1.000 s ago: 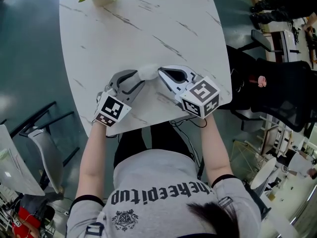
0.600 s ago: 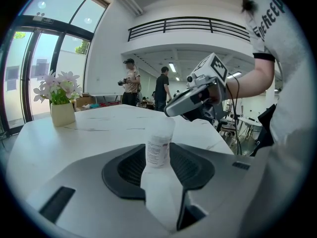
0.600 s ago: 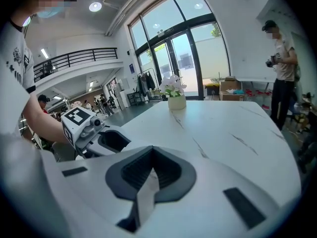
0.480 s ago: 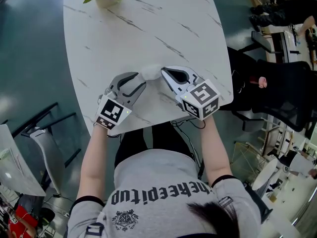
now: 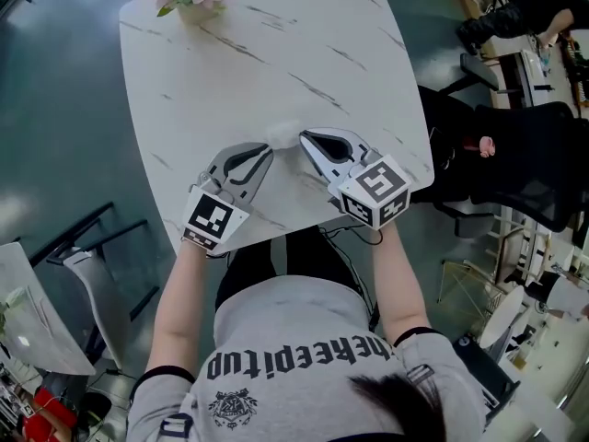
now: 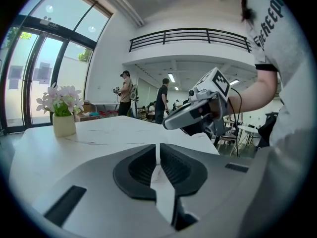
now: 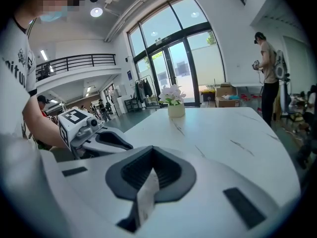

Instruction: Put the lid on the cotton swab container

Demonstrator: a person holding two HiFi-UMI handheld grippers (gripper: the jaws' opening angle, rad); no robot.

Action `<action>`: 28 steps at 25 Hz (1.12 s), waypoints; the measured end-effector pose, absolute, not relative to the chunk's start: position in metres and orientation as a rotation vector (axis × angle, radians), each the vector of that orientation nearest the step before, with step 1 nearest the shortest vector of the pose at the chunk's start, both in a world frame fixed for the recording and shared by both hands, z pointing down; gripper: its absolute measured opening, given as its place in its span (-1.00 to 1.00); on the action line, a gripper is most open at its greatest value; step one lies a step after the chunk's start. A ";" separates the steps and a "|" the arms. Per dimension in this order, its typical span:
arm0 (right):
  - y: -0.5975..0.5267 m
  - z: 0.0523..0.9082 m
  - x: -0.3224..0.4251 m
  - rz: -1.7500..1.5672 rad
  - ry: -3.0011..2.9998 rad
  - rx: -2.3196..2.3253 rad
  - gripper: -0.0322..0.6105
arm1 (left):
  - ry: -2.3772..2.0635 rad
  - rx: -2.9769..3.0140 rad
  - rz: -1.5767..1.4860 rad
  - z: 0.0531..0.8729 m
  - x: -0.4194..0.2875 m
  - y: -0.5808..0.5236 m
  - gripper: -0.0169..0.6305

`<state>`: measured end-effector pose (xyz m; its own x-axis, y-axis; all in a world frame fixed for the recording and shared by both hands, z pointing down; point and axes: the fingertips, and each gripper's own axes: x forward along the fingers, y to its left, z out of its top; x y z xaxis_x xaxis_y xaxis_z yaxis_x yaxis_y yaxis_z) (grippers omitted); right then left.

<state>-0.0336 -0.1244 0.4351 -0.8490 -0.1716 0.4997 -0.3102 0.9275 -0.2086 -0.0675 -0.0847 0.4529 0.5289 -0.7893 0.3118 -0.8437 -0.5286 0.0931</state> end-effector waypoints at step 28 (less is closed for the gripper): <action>-0.070 0.355 -0.029 0.340 -2.788 0.621 -0.87 | -1.271 2.754 0.160 0.361 -0.045 -0.067 -0.90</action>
<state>-0.0291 -0.0700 0.3555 -0.8735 -0.3803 0.3038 -0.4422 0.8808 -0.1689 -0.0452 -0.0672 0.3606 0.6450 -0.7514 0.1390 -0.7624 -0.6451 0.0503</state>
